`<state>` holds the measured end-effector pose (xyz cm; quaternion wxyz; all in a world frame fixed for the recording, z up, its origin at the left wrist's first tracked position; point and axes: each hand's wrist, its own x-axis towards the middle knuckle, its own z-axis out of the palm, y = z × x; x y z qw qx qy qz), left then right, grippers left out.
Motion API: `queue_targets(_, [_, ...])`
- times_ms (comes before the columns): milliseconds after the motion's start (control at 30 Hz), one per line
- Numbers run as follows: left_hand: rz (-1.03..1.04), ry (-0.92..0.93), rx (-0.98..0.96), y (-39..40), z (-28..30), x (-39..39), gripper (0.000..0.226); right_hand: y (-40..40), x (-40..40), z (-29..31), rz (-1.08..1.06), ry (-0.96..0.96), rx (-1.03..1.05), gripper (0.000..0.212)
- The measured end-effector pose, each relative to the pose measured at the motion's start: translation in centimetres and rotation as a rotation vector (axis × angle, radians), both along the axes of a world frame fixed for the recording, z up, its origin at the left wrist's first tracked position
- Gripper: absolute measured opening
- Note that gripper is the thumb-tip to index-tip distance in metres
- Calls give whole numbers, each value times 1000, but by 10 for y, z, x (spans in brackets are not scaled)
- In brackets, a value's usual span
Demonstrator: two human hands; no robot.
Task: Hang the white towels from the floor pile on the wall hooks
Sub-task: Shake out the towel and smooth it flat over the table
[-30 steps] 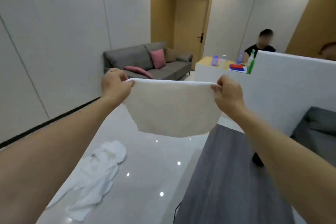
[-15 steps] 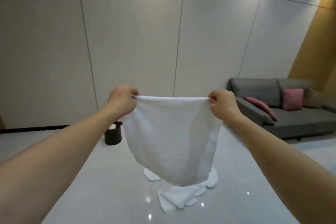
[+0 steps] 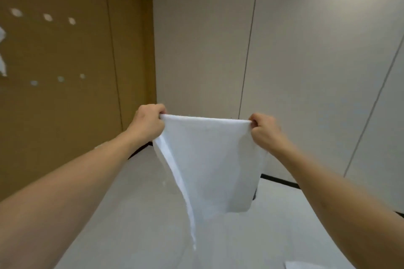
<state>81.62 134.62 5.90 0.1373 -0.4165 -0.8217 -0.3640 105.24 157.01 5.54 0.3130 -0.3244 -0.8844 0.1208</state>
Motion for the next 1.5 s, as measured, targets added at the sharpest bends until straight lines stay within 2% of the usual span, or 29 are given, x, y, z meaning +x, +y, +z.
queue_targets(233, [269, 40, 9, -79, -1, -141, 34, -28, -203, 16, 303, 11, 61, 26])
queue_targets(367, [425, 63, -7, -109, 5, -226, 36, -35, -320, 18, 471, 91, 64, 39])
queue_targets(633, [663, 124, 12, -117, 48, -366, 44, -22, -546, 46, 815, 97, -106, 27])
queue_targets(700, [705, 159, -44, -117, 56, -400, 46, -19, -597, 55, 875, 121, -133, 26])
queue_targets(867, [781, 99, -121, -118, 61, -489, 53, -10, -713, 64, 983, 137, -249, 28])
queue_targets(1033, [774, 81, -264, -114, 60, -590, 49, -11, -822, 61, 1052, 140, -251, 29])
queue_targets(1133, [804, 88, -223, -112, 60, -655, 41, -9, -890, 61, 1062, 147, -222, 31])
queue_targets(1233, [815, 90, -206, -110, 69, -722, 17, -8, -960, 71, 1065, 158, -166, 34])
queue_targets(1367, [844, 117, -191, -104, 95, -801, 31, -9, -1053, 97, 1079, 163, -129, 35])
queue_targets(1500, [959, 222, -198, -101, 119, -873, 13, -10, -1136, 122, 1121, 192, -160, 47])
